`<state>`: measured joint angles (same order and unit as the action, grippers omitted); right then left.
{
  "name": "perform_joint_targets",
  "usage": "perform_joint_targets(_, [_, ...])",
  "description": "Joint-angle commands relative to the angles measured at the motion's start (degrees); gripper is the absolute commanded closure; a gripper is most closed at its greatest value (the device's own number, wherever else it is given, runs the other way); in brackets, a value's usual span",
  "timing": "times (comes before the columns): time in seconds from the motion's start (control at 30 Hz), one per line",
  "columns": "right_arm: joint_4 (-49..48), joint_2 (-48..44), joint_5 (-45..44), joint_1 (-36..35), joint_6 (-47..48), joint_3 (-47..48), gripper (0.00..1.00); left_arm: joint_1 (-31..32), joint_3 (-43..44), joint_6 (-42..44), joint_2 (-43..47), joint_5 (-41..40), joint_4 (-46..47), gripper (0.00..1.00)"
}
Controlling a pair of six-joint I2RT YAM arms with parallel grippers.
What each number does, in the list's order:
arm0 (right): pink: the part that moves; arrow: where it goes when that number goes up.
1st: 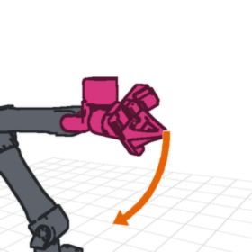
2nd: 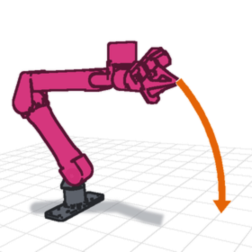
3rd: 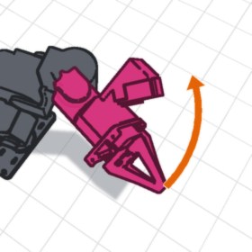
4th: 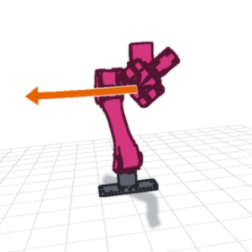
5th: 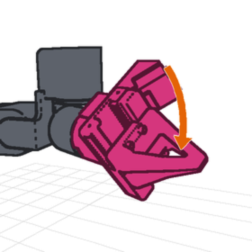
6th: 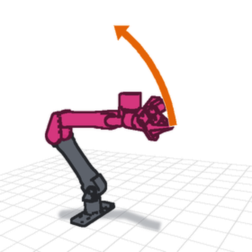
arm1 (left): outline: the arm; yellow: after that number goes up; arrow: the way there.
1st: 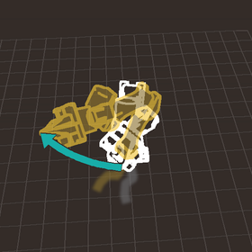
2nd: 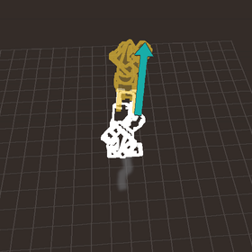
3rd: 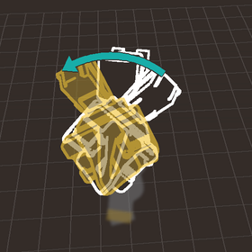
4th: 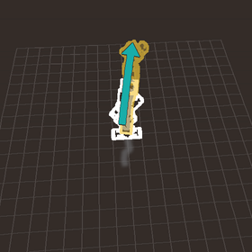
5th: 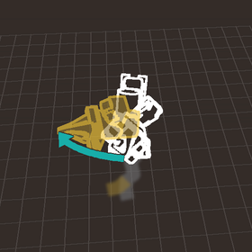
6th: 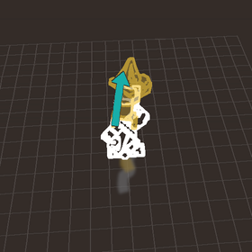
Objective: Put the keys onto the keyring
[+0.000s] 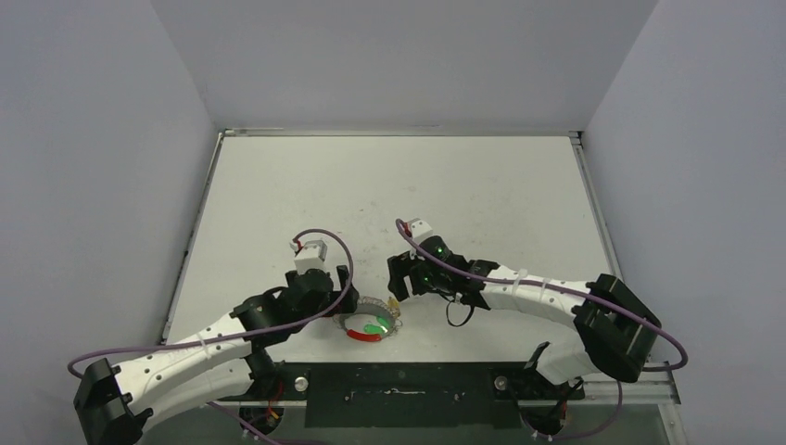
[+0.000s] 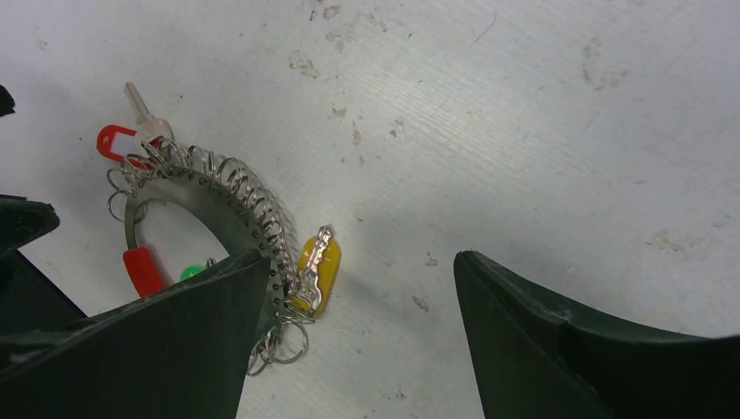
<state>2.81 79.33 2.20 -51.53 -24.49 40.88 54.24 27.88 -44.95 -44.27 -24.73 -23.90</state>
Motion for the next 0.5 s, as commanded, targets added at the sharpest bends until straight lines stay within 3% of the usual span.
perform_joint_targets(0.0, [-2.37,3.72,5.89,-0.47,-1.06,3.14,0.25,-1.82,1.52,-19.08,-3.51,5.48,-12.78,0.12])
perform_joint_targets(0.1, [-2.37,5.66,7.74,-0.48,-2.69,2.94,0.32,-3.36,-0.5,-22.09,-8.55,12.74,-10.58,0.14])
perform_joint_targets(0.23, [-4.28,7.61,10.16,-0.58,-4.77,2.01,0.46,-4.73,-2.99,-22.09,-14.85,19.52,-3.08,0.25])
perform_joint_targets(0.37, [-3.46,8.75,12.43,-0.59,-6.48,0.77,0.72,-5.57,-2.58,-19.44,-18.55,20.68,1.22,0.35])
perform_joint_targets(0.47, [-3.5,8.14,14.17,-0.82,-8.02,-1.13,0.84,-6.96,-1.13,-15.15,-20.5,19.92,2.94,0.41])
